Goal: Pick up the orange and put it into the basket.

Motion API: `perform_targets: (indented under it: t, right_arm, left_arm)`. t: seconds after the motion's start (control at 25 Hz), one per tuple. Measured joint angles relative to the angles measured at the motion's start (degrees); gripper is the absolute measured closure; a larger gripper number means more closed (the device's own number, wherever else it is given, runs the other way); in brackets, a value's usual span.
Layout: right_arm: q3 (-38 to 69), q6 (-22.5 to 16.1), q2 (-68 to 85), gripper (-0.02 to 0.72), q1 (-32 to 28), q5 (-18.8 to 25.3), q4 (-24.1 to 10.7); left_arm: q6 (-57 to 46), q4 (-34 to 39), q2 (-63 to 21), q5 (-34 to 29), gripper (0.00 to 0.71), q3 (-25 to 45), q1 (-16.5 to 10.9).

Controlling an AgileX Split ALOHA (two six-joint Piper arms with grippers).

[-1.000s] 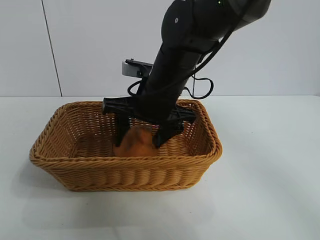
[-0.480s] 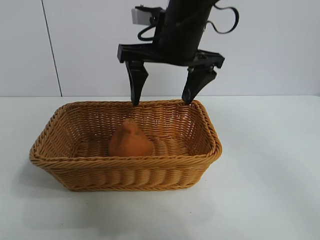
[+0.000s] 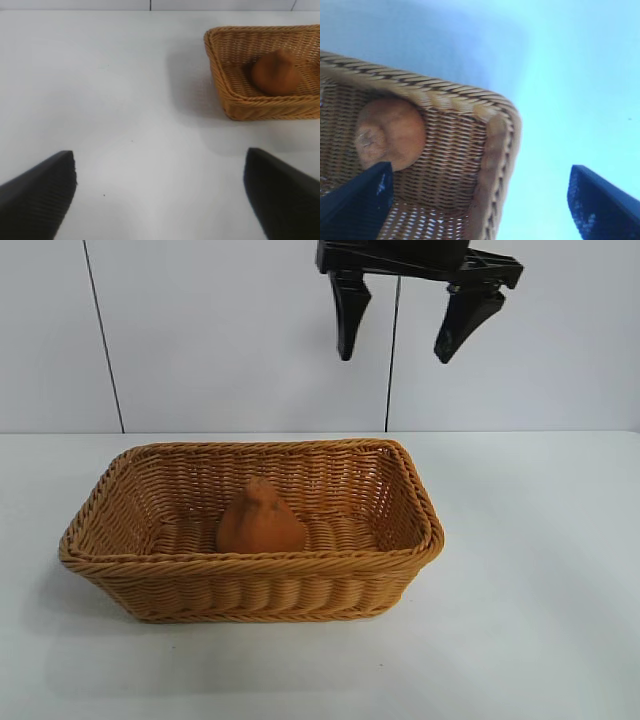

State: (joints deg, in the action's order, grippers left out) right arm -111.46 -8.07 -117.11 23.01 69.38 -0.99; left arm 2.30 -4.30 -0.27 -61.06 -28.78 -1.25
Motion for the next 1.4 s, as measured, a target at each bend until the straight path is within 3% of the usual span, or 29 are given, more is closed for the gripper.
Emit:
perform_targets:
  t: [0.28,0.48,0.8,1.4]
  right_arm:
    - [0.0,1.11,0.0,0.052,-14.35,0.05,-1.74]
    - [0.0,1.78,0.0,0.052,-20.58,0.05,-1.85]
    - [8.26,4.2,4.15,0.052,-20.45,-0.04,0.5]
    - [49.92,5.83,38.27,0.052,-20.31,0.51,1.98]
  left_arm:
    - [0.0,0.0,0.0,0.0,0.065,0.0,0.0]
    - [0.0,0.0,0.0,0.0,0.065,0.0,0.0]
    - [0.0,0.0,0.0,0.0,0.065,0.0,0.0]
    - [0.0,0.0,0.0,0.0,0.065,0.0,0.0]
